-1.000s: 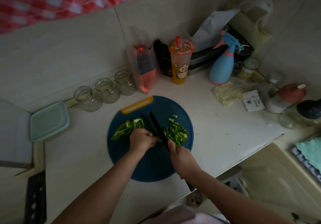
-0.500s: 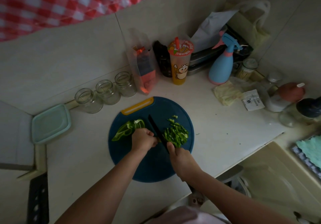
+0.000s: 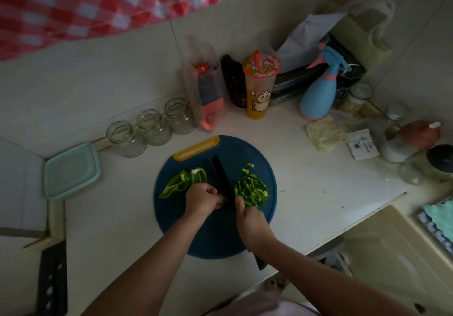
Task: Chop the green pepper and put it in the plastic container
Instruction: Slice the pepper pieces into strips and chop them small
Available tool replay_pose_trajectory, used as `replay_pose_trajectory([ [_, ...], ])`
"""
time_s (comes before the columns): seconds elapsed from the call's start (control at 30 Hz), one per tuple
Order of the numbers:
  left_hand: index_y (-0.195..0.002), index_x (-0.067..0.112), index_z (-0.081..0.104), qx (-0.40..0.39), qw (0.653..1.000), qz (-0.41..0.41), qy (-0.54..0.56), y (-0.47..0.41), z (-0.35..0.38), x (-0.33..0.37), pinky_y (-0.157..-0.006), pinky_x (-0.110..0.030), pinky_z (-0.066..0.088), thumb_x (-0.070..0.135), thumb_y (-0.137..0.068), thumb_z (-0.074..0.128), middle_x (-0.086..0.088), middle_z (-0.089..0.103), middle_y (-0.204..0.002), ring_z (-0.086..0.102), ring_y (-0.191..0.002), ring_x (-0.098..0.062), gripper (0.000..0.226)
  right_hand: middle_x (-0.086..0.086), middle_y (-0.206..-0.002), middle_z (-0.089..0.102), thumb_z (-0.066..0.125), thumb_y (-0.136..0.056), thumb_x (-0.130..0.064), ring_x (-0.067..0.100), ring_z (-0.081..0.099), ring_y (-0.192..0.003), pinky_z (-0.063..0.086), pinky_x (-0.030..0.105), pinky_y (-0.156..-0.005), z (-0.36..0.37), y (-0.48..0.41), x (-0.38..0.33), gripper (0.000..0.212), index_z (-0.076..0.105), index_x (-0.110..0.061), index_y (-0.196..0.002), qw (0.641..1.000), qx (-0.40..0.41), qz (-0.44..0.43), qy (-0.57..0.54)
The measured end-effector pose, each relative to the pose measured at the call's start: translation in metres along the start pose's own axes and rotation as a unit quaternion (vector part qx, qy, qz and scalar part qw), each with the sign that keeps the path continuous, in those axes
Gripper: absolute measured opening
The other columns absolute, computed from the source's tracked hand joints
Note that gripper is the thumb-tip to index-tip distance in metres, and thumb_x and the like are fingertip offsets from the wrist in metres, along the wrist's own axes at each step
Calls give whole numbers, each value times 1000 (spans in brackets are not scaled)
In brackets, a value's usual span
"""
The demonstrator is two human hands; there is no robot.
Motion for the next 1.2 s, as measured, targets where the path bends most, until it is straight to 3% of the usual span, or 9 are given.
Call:
replay_pose_trajectory([
  [0.1, -62, 10, 43, 5, 1000, -7, 13, 2, 0, 0, -71, -37, 58, -5, -72, 73, -8, 56, -64, 62, -62, -20, 35, 3, -67, 52, 22, -100, -50, 28, 60, -71, 52, 42, -68, -3, 1, 3, 53, 48, -19, -66, 999, 3, 14, -32],
  [0.23, -63, 11, 41, 4, 1000, -13, 17, 4, 0, 0, -74, -39, 58, -5, -73, 73, -5, 52, -62, 59, -58, -17, 37, 1, -67, 48, 22, -102, -40, 13, 49, -55, 40, 21, -43, -6, 2, 8, 43, 44, -21, -71, 1000, 10, 4, -26],
  [0.4, -63, 11, 41, 4, 1000, -16, 15, 6, 0, 0, -73, -37, 58, -4, -73, 73, -5, 51, -61, 58, -57, -16, 36, 4, -63, 54, 23, -100, -49, 22, 59, -66, 52, 37, -72, -5, 9, 10, 57, 51, -12, -65, 1000, 7, 2, -6],
  [0.5, -65, 10, 44, 4, 1000, -22, 17, 6, 1, 1, -69, -34, 57, -3, -73, 73, -6, 54, -65, 60, -60, -18, 33, 3, -65, 54, 22, -101, -45, 19, 56, -64, 50, 35, -68, -5, 13, 11, 56, 49, -12, -66, 1000, 22, -15, 1],
  [0.63, -63, 11, 47, 13, 1000, -13, 8, 8, 3, -2, -71, -38, 57, -2, -74, 72, -7, 57, -63, 61, -62, -20, 30, 19, -94, 64, 20, -103, -39, 32, 62, -88, 50, 39, -80, 3, 11, 12, 50, 57, -5, -96, 1000, 23, -16, 14],
  [0.73, -63, 11, 49, 25, 1000, -10, 7, 9, 4, -3, -71, -39, 56, -2, -76, 69, -7, 58, -62, 59, -60, -20, 28, 18, -97, 66, 20, -100, -50, 34, 63, -95, 48, 38, -82, 6, 7, 8, 56, 57, -12, -82, 997, 31, -10, 73],
  [0.83, -63, 11, 51, 42, 999, -14, -3, 10, 4, -1, -72, -39, 56, -5, -79, 61, -7, 58, -63, 57, -59, -19, 25, 17, -101, 66, 19, -100, -51, 34, 63, -97, 48, 37, -83, 12, 6, 3, 61, 62, -8, -92, 995, 36, -17, 95],
  [1.0, -61, 12, 49, 35, 999, -20, -4, 12, 5, 0, -73, -41, 57, -2, -76, 68, -9, 57, -64, 58, -60, -20, 28, 22, -110, 62, 20, -104, -34, 34, 58, -104, 46, 34, -88, 7, -1, -7, 49, 57, -3, -113, 999, 34, 0, -15],
  [1.2, -69, 9, 49, 11, 999, -28, 45, 10, 4, -3, -66, -32, 55, -1, -77, 71, -7, 58, -69, 59, -62, -16, 25, 5, -70, 53, 24, -100, -49, 17, 52, -62, 43, 32, -64, 1, 0, 6, 52, 49, -17, -67, 999, 15, 8, -49],
])
Point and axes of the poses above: each hand's wrist, its own y-axis away from the middle knuckle, its own z-axis out of the palm, x = y × z, the point moved 1 cm from there along -y, towards the middle knuckle
